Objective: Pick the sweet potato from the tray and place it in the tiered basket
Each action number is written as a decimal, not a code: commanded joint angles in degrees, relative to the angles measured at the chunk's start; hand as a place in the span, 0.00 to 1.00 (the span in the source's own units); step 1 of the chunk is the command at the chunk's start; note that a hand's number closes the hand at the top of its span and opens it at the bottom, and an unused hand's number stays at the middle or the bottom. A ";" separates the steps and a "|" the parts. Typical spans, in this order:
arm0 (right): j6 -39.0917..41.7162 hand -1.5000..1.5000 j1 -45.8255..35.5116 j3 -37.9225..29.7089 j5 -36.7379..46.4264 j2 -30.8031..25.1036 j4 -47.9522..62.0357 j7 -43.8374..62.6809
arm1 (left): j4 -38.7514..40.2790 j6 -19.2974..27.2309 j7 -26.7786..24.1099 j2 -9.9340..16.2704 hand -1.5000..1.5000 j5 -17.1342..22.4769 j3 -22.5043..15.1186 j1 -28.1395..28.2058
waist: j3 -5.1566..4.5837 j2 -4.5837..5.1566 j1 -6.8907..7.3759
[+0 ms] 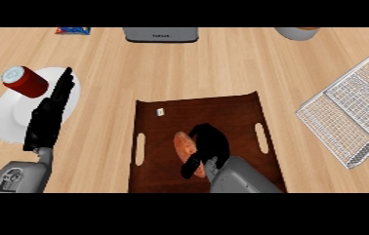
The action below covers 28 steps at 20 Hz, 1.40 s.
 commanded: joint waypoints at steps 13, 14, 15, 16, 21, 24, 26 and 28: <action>0.77 1.00 15.98 20.76 10.05 -29.93 -40.98 -32.51 | 0.28 -0.11 0.07 1.30 0.50 0.31 3.36 3.12 | 0.65 -1.28 -4.37; -1.70 1.00 18.11 19.48 9.60 -32.43 -44.00 -34.57 | 0.51 0.72 0.36 0.58 0.50 -0.12 3.09 3.01 | 0.72 -1.06 -5.22; -3.35 1.00 18.56 17.80 9.74 -34.04 -48.08 -35.48 | 0.95 1.31 -0.79 -0.03 0.50 -0.60 2.83 3.72 | 0.65 -0.95 -5.43; -5.58 1.00 20.36 16.27 9.73 -36.11 -51.18 -36.27 | 0.68 0.49 -0.11 1.85 0.50 0.21 4.46 3.64 | 0.72 -1.06 -5.58; -12.82 1.00 24.74 4.60 9.07 -46.36 -66.39 -39.39 | -0.92 0.28 0.13 1.41 0.50 0.07 3.74 4.49 | 0.76 -0.60 -5.19; -14.80 1.00 29.04 -2.31 5.16 -52.23 -74.25 -40.88 | -0.48 1.19 -0.27 0.91 0.50 -0.44 3.95 3.74 | 0.79 -0.27 -5.43; -16.40 1.00 30.27 -8.51 2.87 -55.81 -74.11 -42.61 | -0.51 0.09 -0.42 1.06 0.50 0.18 3.95 3.98 | 0.73 -0.04 -4.72; -16.89 1.00 30.78 -14.49 0.78 -59.01 -73.81 -43.14 | -2.55 0.44 0.85 0.53 0.50 0.03 3.26 4.77 | 0.71 -0.20 -4.55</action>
